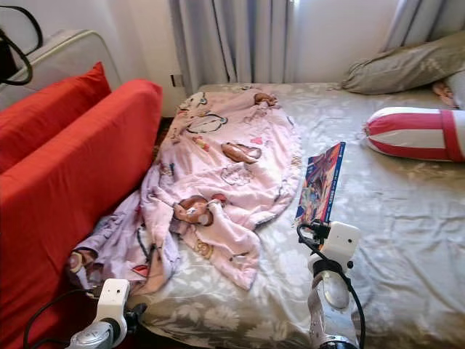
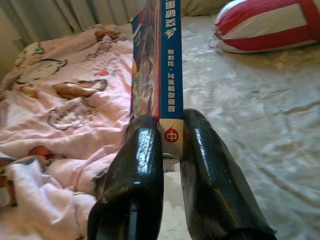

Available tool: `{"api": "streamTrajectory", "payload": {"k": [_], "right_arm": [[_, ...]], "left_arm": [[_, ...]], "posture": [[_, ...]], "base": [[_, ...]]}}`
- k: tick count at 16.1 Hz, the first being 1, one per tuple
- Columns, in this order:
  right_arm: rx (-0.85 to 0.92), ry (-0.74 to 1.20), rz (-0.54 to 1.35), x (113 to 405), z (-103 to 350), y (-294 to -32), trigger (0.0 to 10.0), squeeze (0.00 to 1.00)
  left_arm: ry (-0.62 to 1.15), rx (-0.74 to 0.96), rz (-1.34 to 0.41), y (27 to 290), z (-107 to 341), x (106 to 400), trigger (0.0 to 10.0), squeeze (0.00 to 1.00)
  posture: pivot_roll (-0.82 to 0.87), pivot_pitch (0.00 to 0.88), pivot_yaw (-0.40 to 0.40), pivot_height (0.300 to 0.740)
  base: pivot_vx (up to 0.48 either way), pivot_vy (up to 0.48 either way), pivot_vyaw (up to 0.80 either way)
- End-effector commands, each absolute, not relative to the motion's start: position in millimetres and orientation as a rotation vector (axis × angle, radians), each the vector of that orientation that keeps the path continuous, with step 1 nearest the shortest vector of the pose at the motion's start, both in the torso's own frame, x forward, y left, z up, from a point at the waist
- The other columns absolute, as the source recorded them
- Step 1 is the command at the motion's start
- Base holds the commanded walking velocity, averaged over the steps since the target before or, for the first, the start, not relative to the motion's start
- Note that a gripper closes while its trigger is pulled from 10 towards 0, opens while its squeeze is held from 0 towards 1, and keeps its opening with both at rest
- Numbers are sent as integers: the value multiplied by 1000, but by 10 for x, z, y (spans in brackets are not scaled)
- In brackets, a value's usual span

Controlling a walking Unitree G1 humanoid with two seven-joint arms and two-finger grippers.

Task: Clean up the room

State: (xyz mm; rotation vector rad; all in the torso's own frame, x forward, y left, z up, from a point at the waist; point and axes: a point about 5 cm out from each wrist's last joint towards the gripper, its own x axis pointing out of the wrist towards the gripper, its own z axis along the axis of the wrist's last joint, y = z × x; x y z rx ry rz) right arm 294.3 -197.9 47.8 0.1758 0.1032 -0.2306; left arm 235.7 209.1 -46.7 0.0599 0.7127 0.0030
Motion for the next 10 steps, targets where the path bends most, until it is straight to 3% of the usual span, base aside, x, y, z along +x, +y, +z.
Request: {"api": "streamTrajectory", "payload": {"k": [1,4,10], "right_arm": [[156,86,-239,2996,548,-2020,10000,0],[160,79,-230,2993,551,-2000,10000,0],[152,92,-216,3005,539,-1958,10000,0]], "left_arm": [[742,74,2,2113,-516,2283,10000,0],[747,75,8,2144,-528,2253,10000,0],[764,69,15,2133,-572,2187,10000,0]], "posture": [[-20,48,39,740],[-16,52,32,740],[-16,55,29,740]], "base": [[0,-390,-625],[0,-393,-740],[0,-393,0]]}}
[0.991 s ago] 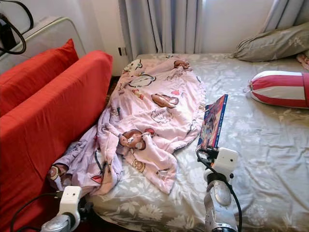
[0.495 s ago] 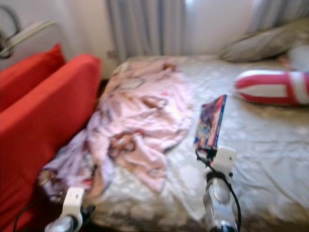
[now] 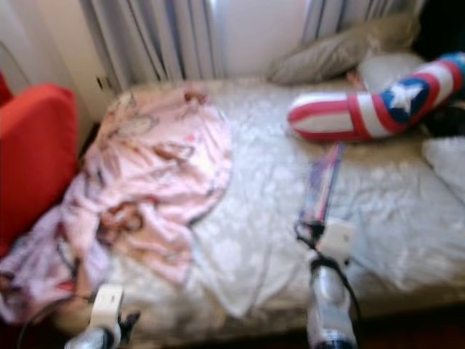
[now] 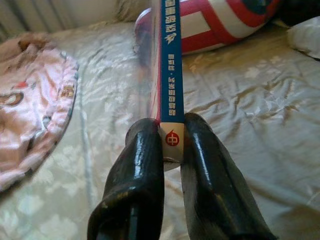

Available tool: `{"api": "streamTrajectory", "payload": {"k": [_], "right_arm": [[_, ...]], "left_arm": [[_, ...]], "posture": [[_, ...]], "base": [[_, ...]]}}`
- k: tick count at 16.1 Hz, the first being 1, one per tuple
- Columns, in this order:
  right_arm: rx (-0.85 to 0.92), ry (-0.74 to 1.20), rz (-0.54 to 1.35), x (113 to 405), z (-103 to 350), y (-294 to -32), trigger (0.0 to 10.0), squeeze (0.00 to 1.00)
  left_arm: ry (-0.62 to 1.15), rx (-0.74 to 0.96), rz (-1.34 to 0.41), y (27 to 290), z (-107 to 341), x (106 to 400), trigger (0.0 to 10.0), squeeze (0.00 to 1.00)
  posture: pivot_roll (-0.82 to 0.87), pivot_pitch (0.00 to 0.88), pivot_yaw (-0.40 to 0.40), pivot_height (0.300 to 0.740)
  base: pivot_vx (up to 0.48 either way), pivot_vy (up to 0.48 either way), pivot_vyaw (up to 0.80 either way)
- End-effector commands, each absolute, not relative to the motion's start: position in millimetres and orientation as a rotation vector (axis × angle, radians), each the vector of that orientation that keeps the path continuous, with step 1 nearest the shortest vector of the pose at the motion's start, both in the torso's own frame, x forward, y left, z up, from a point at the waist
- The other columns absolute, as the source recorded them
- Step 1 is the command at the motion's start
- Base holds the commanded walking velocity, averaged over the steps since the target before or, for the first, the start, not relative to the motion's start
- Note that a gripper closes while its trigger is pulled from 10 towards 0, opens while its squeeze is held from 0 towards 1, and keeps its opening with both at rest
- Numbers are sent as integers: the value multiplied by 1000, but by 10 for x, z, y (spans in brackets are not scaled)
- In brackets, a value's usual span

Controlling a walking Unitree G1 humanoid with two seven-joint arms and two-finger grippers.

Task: Clean up the room

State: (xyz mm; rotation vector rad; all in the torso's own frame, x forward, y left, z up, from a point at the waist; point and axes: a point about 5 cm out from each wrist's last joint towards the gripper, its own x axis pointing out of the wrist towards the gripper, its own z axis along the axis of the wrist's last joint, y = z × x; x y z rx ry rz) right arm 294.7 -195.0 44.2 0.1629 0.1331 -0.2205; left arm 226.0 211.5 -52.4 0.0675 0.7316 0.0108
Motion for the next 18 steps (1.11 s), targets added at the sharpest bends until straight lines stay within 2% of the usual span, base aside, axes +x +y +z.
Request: {"api": "streamTrajectory", "payload": {"k": [1,3,6,8,18], "right_arm": [[151,89,-210,3003,543,-1957,10000,0],[101,65,-180,3002,579,-1948,10000,0],[92,63,-153,2997,582,-1920,10000,0],[135,65,-167,2992,570,-1907,10000,0],[128,75,-156,2988,566,-1920,10000,0]], "left_arm": [[761,67,12,2118,-573,2188,10000,0],[758,67,13,2115,-572,2190,10000,0],[764,66,18,2129,-575,2184,10000,0],[766,63,16,2127,-577,2181,10000,0],[757,60,8,2102,-577,2185,10000,0]], "posture": [[-16,56,29,740],[-18,58,29,740],[-18,62,30,740],[-19,64,30,740],[-27,70,29,740]], "base": [[0,-394,0],[0,-390,0],[0,-389,765],[0,-384,0],[0,-385,0]]}}
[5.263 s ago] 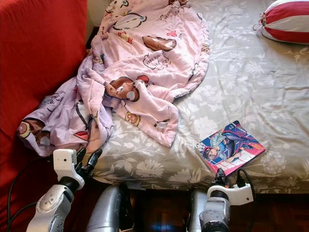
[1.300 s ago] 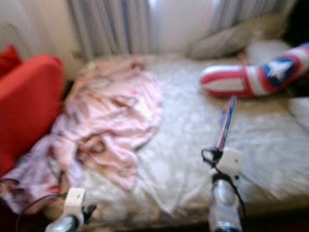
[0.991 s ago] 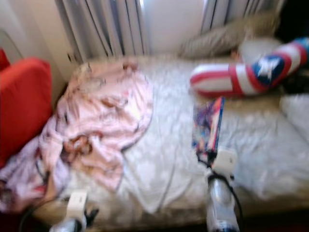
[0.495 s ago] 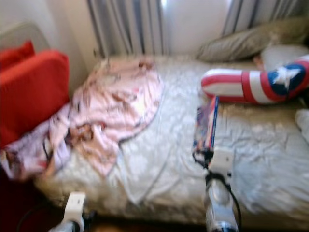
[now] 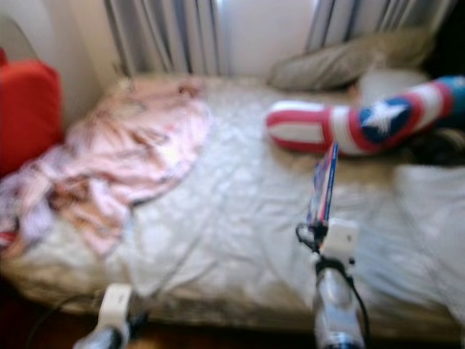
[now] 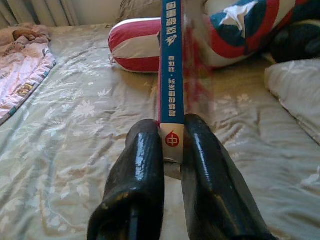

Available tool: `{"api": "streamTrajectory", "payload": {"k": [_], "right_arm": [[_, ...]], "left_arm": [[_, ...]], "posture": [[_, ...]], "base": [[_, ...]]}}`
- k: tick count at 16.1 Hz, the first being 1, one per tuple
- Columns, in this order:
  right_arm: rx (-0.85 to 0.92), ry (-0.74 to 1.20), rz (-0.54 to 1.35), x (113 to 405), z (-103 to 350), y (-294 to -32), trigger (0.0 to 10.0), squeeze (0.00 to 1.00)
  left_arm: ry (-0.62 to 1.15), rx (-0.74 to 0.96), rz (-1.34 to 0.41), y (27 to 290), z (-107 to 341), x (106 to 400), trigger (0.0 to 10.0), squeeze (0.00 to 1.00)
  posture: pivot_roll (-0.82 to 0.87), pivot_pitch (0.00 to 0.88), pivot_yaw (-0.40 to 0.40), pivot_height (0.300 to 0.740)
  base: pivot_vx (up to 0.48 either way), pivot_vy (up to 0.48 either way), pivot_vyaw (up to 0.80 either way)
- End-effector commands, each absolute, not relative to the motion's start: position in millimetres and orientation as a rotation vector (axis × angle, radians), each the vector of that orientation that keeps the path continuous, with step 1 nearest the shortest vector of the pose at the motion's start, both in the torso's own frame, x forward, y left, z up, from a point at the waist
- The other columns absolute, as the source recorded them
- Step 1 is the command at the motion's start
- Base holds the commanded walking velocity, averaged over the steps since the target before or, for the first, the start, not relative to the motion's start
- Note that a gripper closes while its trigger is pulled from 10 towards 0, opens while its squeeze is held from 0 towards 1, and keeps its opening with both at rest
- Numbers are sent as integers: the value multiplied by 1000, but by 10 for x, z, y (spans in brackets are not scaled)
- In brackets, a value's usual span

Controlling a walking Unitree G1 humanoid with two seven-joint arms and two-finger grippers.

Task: Clean up the room

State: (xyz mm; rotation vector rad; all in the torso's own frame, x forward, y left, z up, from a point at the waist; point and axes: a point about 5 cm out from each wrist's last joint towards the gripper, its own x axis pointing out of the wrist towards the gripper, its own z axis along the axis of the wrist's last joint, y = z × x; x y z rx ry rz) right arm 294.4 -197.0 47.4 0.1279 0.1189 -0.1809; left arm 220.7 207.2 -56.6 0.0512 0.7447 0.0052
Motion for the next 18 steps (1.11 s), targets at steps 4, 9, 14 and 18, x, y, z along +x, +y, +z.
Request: {"api": "streamTrajectory", "payload": {"k": [4,9,14,18], "right_arm": [[135,74,-166,2985,572,-1928,10000,0],[131,77,-188,2983,568,-1960,10000,0],[135,78,-185,2994,570,-1932,10000,0],[131,83,-197,2990,563,-1963,10000,0]], "left_arm": [[767,56,8,2091,-598,2155,10000,0],[749,41,1,2058,-590,2167,10000,0],[759,35,12,2085,-601,2144,10000,0],[761,33,16,2086,-605,2136,10000,0]], "posture": [[-32,72,26,740],[-30,70,25,740],[-30,67,24,740],[-30,64,24,740]], "base": [[0,-384,0],[0,-298,0],[0,0,0],[0,0,0]]}}
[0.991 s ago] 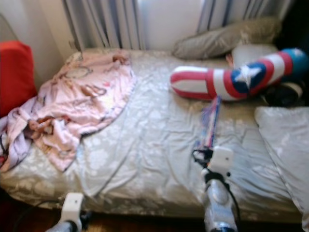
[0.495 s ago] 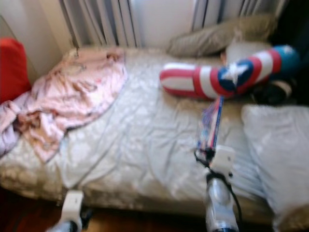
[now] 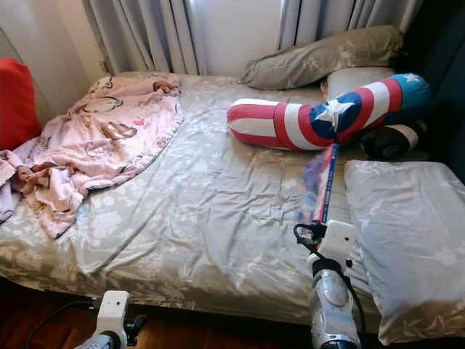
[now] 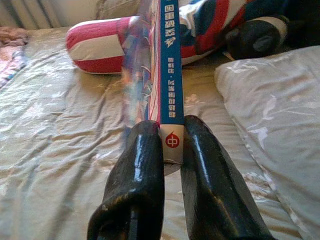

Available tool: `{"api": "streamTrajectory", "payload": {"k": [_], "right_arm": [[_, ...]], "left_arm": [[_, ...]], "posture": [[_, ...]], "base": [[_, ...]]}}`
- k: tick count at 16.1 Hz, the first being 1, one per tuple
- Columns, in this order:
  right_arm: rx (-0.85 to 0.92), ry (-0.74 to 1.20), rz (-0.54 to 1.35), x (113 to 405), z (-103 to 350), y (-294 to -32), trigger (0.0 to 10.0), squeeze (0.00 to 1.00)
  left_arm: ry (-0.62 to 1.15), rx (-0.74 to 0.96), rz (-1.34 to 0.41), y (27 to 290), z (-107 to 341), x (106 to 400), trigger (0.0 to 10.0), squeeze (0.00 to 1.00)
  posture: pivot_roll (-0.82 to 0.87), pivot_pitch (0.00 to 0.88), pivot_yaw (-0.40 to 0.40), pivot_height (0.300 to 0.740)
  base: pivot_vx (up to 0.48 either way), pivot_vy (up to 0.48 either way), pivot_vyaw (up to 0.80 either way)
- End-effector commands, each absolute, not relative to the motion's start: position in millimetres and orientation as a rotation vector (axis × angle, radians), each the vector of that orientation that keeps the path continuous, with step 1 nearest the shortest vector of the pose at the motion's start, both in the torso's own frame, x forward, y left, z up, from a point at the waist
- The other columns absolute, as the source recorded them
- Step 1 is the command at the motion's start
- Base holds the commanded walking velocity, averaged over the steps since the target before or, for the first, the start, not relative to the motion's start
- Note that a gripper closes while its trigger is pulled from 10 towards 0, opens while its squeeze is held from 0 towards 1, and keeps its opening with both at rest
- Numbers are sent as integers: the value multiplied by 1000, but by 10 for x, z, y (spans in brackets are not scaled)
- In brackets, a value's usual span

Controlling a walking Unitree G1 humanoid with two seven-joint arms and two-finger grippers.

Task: Clean up the room

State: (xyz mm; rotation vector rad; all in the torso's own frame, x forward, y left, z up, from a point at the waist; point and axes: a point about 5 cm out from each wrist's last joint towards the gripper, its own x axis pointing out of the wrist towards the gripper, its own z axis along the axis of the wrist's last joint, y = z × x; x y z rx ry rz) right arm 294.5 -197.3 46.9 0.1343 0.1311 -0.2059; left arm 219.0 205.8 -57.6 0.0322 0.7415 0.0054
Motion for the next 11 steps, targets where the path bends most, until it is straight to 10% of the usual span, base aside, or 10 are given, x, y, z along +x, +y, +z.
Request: {"api": "streamTrajectory", "payload": {"k": [1,11], "right_arm": [[132,90,-208,2988,555,-1970,10000,0],[120,111,-218,2984,525,-1974,10000,0]], "left_arm": [[756,38,14,2086,-601,2141,10000,0],[757,49,20,2092,-606,2131,10000,0]], "posture": [[-32,64,23,740],[-30,71,19,740]], "base": [[0,0,0],[0,-186,-146]]}}
